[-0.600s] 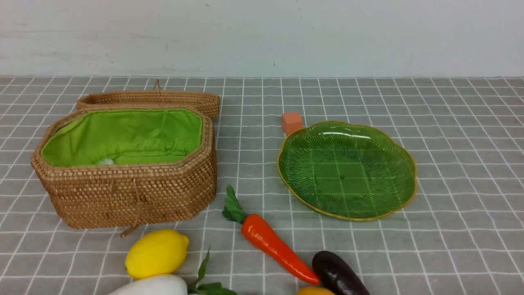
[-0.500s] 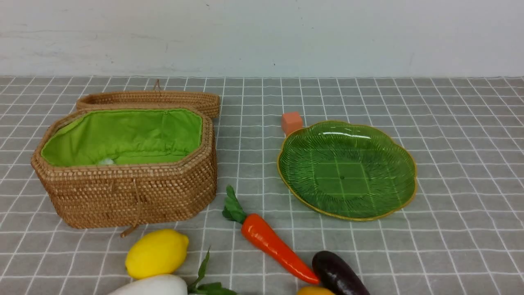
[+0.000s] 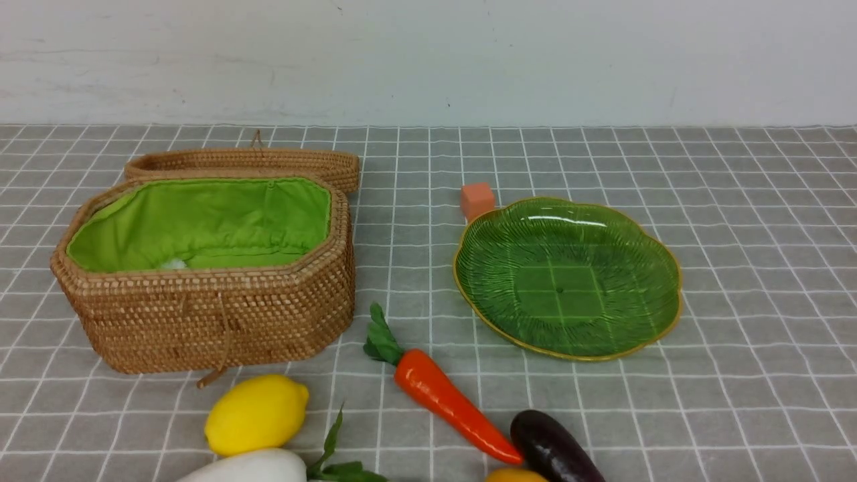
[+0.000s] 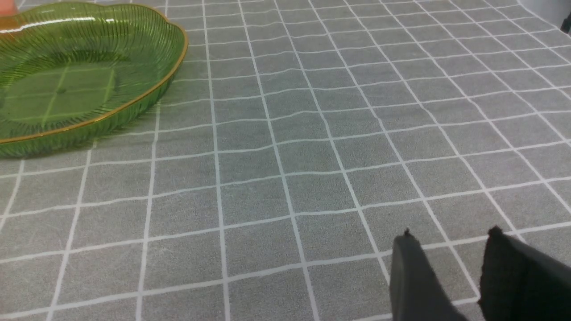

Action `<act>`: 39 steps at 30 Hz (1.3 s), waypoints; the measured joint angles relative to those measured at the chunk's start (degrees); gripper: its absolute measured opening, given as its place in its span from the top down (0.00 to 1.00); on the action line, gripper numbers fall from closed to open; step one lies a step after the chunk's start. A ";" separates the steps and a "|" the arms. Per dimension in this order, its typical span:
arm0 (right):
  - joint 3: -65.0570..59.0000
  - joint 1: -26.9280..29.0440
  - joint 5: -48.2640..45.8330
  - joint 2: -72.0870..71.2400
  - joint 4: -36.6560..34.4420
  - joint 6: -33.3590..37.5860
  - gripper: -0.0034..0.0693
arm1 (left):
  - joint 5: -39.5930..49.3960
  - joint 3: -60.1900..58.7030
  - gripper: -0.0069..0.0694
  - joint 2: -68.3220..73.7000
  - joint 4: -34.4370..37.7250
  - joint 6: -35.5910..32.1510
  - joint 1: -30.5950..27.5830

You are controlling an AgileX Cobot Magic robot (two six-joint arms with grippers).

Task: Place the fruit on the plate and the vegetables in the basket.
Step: Take a daikon with your left arm and place it on the basket on the left.

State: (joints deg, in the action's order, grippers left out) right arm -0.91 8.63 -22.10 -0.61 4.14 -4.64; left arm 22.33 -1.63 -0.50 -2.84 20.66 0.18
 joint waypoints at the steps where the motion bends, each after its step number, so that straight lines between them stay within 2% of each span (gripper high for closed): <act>1: 0.00 0.00 0.00 0.00 0.00 0.00 0.62 | 0.00 0.00 0.60 0.00 0.00 0.00 0.00; 21: 0.00 0.00 0.00 0.00 0.00 0.00 0.62 | -0.73 0.00 0.60 0.00 0.05 0.16 0.00; 25: 0.00 0.00 0.00 0.00 0.00 0.00 0.62 | -6.31 0.00 0.60 0.00 1.83 2.23 0.00; 27: 0.00 0.00 0.00 0.00 0.00 0.00 0.62 | -14.50 0.00 0.60 0.00 5.16 5.94 0.00; 30: 0.00 0.00 0.00 0.00 0.00 0.00 0.62 | -20.69 0.00 0.60 0.00 8.68 9.59 0.00; 31: 0.00 0.00 0.00 0.00 0.00 0.00 0.62 | -25.73 0.00 0.60 0.00 11.13 11.78 0.00; 34: 0.00 0.00 0.00 0.00 0.00 0.00 0.62 | -33.87 0.08 0.60 0.00 12.27 13.06 0.00; 39: 0.00 0.00 0.00 0.00 0.00 0.00 0.62 | -30.60 8.24 0.60 0.00 12.01 13.59 0.00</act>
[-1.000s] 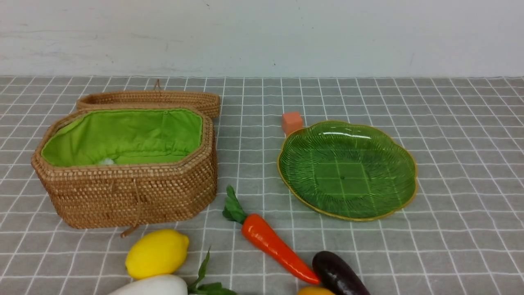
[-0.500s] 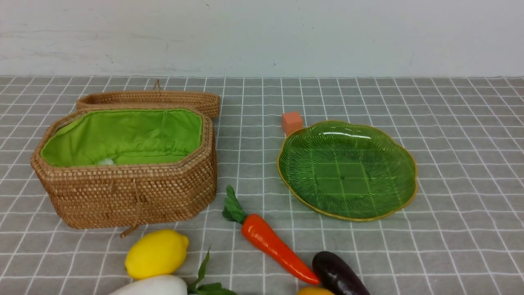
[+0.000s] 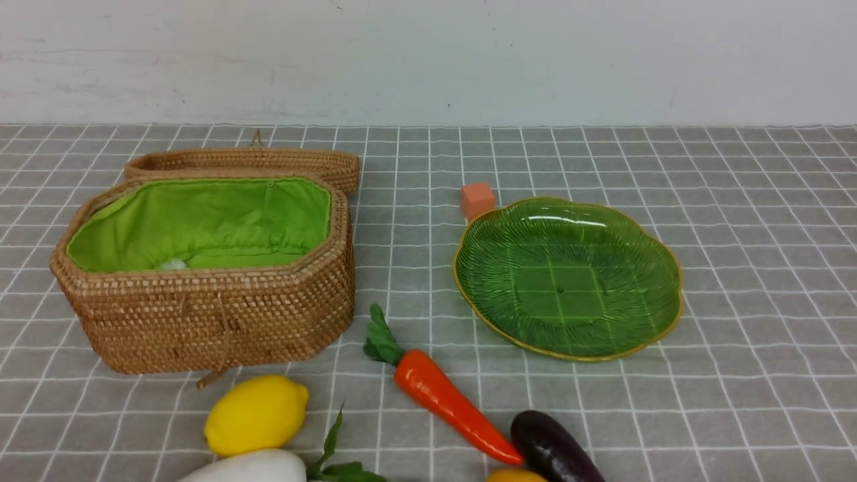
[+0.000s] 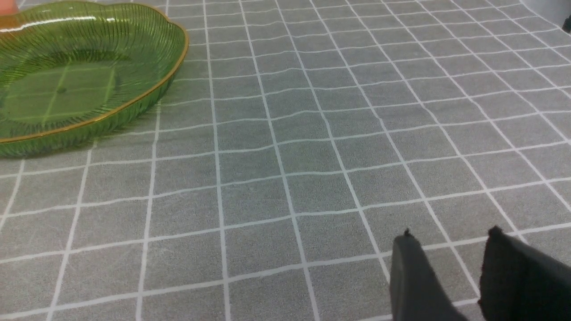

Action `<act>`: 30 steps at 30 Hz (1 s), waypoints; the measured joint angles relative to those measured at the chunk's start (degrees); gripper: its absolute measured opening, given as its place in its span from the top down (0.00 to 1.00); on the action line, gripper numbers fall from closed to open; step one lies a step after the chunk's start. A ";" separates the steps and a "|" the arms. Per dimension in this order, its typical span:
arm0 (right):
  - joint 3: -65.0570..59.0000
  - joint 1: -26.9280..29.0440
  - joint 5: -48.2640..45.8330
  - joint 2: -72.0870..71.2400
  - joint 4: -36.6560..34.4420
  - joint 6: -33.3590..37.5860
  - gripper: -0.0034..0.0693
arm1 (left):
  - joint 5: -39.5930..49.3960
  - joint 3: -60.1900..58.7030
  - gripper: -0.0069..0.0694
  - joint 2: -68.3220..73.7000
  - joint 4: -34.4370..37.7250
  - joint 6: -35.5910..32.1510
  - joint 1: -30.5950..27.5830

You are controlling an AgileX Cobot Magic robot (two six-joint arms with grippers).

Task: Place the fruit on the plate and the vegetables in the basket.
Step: Take a daikon with your left arm and place it on the basket on the left.

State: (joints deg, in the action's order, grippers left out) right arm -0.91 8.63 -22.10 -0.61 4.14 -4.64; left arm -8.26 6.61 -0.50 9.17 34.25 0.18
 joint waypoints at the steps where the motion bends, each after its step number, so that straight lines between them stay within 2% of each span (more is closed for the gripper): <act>1: 0.00 0.00 0.00 0.00 0.00 0.00 0.62 | 1.96 3.07 0.60 0.00 -0.54 -0.20 0.00; 5: 0.00 0.00 0.00 0.00 0.00 0.00 0.62 | 19.93 23.87 0.60 6.01 -4.43 -1.32 0.00; 7: 0.00 0.00 0.00 0.00 0.00 0.00 0.62 | 26.57 28.70 0.60 9.22 -5.10 -1.37 0.00; 8: 0.00 0.00 0.00 0.00 0.00 0.00 0.62 | 35.52 33.70 0.60 13.23 -6.08 -1.48 0.00; 9: 0.00 0.00 0.00 0.00 0.00 0.00 0.62 | 37.60 34.68 0.60 14.96 -6.38 -1.48 0.00; 10: 0.00 0.00 0.00 0.00 0.00 0.00 0.62 | 44.96 37.54 0.60 18.81 -8.00 -1.48 0.06; 11: 0.00 0.00 0.00 0.00 0.00 0.00 0.62 | 48.27 38.48 0.60 21.26 -9.17 -1.49 0.42; 15: 0.00 0.00 0.00 0.00 0.00 0.00 0.62 | 53.22 38.88 0.60 27.21 -16.38 -1.66 6.06; 17: 0.00 0.00 0.00 0.00 0.00 0.00 0.62 | 55.12 38.63 0.60 29.29 -18.48 -1.66 10.71; 18: 0.00 0.00 0.00 0.00 0.00 0.00 0.62 | 55.12 38.63 0.60 29.52 -18.48 -1.66 10.71; 20: 0.00 0.00 0.00 0.00 0.00 0.00 0.62 | 58.86 38.63 0.60 32.75 -18.78 -2.74 14.70; 25: 0.00 0.00 0.00 0.00 0.00 0.00 0.62 | 65.54 38.52 0.57 41.78 -17.53 -10.19 20.15; 28: 0.00 0.00 0.00 0.00 0.00 0.00 0.62 | 67.92 38.52 0.48 50.06 -13.49 -16.22 23.45; 29: 0.00 0.00 0.00 0.00 0.00 0.00 0.62 | 68.08 38.52 0.43 53.63 -12.24 -18.44 24.38; 30: 0.00 0.00 0.00 0.00 0.00 0.00 0.62 | 68.08 38.52 0.43 54.13 -12.12 -18.80 24.49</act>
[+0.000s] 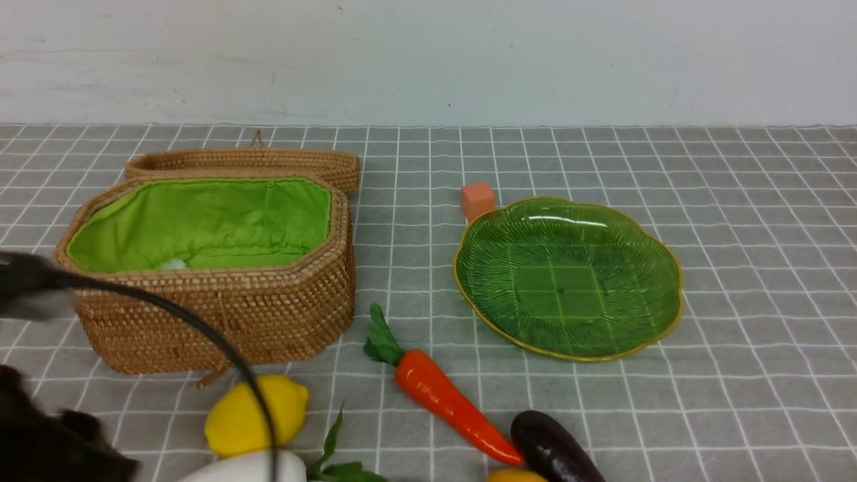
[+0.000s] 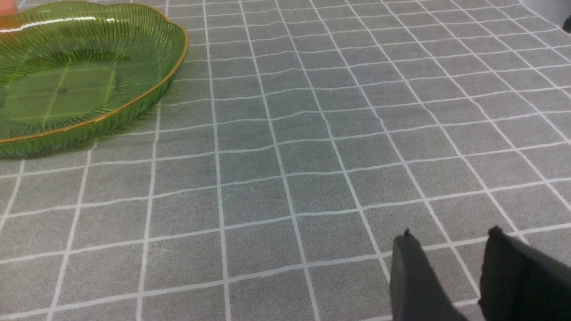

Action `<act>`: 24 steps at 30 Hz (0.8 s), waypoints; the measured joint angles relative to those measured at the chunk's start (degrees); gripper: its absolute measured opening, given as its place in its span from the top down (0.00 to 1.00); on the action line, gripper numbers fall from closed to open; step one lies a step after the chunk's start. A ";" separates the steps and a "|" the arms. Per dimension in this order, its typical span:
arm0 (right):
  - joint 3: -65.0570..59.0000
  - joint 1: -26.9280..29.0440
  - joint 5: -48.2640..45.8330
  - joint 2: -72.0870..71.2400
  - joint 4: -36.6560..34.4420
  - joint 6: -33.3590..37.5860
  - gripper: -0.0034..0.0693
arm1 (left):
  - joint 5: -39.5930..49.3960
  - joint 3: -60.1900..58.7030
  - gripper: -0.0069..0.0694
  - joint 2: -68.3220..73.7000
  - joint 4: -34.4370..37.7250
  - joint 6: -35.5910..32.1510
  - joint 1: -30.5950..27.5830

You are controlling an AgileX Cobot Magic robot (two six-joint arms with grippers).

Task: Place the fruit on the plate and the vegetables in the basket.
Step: Take a daikon with your left arm and place it on the basket on the left.

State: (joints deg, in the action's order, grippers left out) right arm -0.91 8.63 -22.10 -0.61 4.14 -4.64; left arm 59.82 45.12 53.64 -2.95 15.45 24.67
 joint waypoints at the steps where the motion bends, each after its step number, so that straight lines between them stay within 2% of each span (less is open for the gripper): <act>1: 0.00 0.00 0.00 0.00 0.00 0.00 0.62 | -0.07 0.00 0.36 3.57 0.75 -2.64 0.66; 4: 0.00 0.00 0.00 0.00 0.00 0.00 0.62 | -0.86 0.00 0.23 10.60 0.80 -11.78 0.92; 5: 0.00 0.00 0.00 0.00 0.00 0.00 0.62 | -0.95 0.00 0.23 10.60 0.73 -11.78 0.92; 6: 0.00 0.00 0.00 0.00 0.00 0.00 0.62 | -1.77 0.00 0.17 14.19 0.53 -18.97 0.92; 7: 0.00 0.00 0.00 0.00 0.00 0.00 0.62 | -2.02 0.00 0.16 14.56 0.48 -19.80 0.92; 8: 0.00 0.00 0.00 0.00 0.00 0.00 0.62 | -3.13 0.00 0.13 17.29 0.30 -26.41 0.92; 9: 0.00 0.00 0.00 0.00 0.00 0.00 0.62 | -3.89 0.00 0.13 18.55 0.30 -30.18 0.92; 12: 0.00 0.00 0.00 0.00 0.00 0.00 0.62 | -7.36 0.00 0.12 22.96 0.23 -38.00 0.92; 15: 0.00 0.00 0.00 0.00 0.00 0.00 0.62 | -11.87 0.00 0.13 26.85 -0.46 -41.52 0.92; 18: 0.00 0.00 0.00 0.00 0.00 0.00 0.62 | -15.33 0.00 0.14 30.14 -2.21 -42.07 0.92; 24: 0.00 0.00 0.00 0.00 0.00 0.00 0.62 | -16.41 0.00 0.17 35.45 -2.89 -42.14 0.92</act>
State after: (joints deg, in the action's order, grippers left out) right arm -0.91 8.63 -22.10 -0.61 4.14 -4.64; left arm 43.41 45.12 89.09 -5.84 -26.69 25.59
